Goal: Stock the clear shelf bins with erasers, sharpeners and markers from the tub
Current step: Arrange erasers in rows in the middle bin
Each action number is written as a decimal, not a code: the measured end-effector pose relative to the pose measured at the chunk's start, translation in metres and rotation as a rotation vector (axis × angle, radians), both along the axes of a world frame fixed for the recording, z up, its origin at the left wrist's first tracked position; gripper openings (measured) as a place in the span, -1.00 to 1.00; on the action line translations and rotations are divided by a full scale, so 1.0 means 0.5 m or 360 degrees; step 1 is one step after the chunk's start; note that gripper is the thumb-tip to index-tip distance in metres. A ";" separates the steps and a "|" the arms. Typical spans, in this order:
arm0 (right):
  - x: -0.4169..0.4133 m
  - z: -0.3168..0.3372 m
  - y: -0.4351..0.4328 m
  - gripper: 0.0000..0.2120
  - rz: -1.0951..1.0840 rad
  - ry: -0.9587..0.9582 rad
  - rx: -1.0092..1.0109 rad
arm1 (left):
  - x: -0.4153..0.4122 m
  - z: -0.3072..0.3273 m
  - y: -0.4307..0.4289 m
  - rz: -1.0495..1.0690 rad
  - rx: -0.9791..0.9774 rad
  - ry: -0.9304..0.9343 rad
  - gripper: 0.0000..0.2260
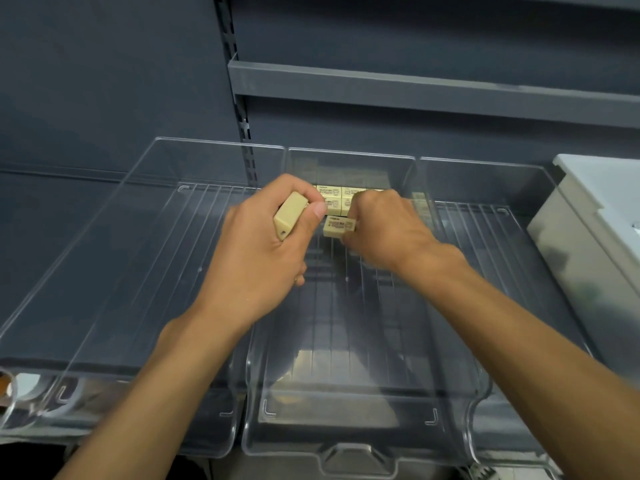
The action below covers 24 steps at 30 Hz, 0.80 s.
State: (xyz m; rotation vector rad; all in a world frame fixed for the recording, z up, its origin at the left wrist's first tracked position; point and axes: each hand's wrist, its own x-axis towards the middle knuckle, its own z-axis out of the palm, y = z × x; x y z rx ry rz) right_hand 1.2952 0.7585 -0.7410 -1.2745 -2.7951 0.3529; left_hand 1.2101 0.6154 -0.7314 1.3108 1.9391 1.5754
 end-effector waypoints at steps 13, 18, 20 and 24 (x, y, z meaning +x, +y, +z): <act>-0.083 -0.033 0.033 -0.74 -0.0019 -0.0134 0.0008 | -0.005 -0.010 0.001 -0.0005 0.0010 -0.0041 -0.92; -0.075 -0.031 0.026 -0.67 0.0007 -0.0130 -0.0039 | -0.001 -0.007 0.001 0.0000 0.0003 -0.0012 -0.92; -0.061 -0.015 0.007 -0.60 0.0021 -0.0104 -0.0112 | 0.000 -0.005 0.000 0.0009 -0.0007 0.0015 -0.93; 0.000 0.018 -0.039 -0.76 0.0178 0.0171 -0.0142 | -0.001 -0.007 0.003 0.0018 -0.0042 0.0080 -0.91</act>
